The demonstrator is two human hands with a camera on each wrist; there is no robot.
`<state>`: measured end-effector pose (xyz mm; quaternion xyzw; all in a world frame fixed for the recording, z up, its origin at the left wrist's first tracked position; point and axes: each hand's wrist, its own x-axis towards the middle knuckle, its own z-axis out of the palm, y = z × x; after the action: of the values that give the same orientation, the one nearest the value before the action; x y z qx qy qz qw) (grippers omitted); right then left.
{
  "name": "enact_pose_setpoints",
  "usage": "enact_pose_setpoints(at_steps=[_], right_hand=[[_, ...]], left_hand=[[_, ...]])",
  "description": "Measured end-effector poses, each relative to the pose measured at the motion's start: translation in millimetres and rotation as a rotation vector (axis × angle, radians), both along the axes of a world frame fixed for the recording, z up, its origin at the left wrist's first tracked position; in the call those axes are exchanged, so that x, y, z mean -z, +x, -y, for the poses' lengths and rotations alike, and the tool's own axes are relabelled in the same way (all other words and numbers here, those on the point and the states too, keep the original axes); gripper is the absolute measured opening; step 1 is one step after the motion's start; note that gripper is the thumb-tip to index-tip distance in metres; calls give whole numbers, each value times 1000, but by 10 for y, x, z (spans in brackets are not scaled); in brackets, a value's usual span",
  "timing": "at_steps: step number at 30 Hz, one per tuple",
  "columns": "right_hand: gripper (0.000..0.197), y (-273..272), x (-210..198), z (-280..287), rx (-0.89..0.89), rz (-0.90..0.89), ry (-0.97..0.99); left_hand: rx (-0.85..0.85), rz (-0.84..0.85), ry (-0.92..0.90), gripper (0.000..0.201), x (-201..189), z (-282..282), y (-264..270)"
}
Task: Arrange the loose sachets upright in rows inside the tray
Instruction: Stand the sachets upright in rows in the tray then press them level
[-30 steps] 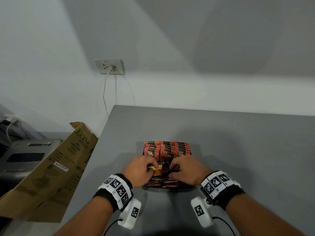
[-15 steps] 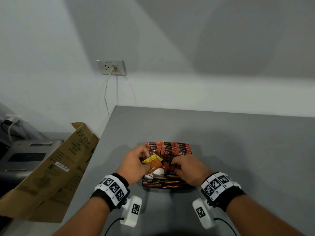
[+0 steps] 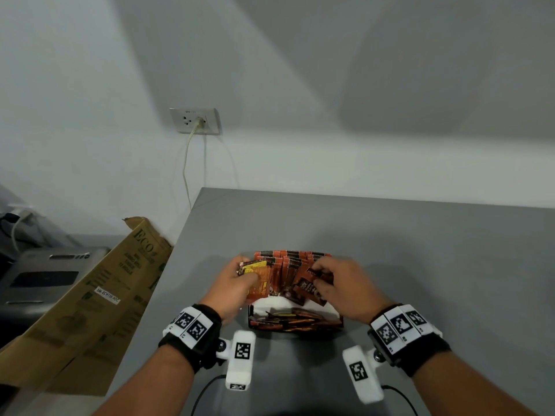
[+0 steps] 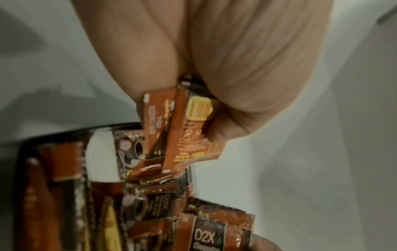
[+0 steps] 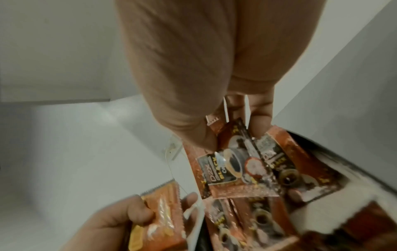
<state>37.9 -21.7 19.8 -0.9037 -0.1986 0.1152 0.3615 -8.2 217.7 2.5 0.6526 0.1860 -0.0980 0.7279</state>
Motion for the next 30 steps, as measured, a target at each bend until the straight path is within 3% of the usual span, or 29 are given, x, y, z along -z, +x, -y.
enact_pose_setpoints(at_steps=[4, 8, 10, 12, 15, 18, 20, 24, 25, 30], right_hand=[[16, 2, -260, -54, 73, -102, 267], [19, 12, -430, -176, -20, -187, 342], [19, 19, -448, -235, -59, -167, 337], [21, 11, -468, -284, -85, -131, 303], [26, -21, -483, -364, -198, 18, 105], [32, -56, -517, -401, -255, 86, -8], [46, -86, -590, -370, -250, 25, 17], [114, -181, -649, -372, -363, 7, -124], [120, -186, -617, -388, -358, 49, -170], [87, -160, -518, -392, -356, 199, -136]], left_hand=[[-71, -32, -329, 40, -92, 116, 16], [-90, -61, -563, 52, -196, 250, 52], [-10, -96, -655, 41, -304, 318, 38], [30, -126, -684, 57, -331, 344, 13], [88, -72, -681, 38, -345, 379, -10], [89, -105, -645, 40, -316, 398, -21], [90, -106, -629, 44, -331, 397, -19], [82, -61, -633, 34, -384, 430, -11], [82, -36, -646, 37, -390, 439, -13], [41, 17, -819, 49, -427, 484, -59]])
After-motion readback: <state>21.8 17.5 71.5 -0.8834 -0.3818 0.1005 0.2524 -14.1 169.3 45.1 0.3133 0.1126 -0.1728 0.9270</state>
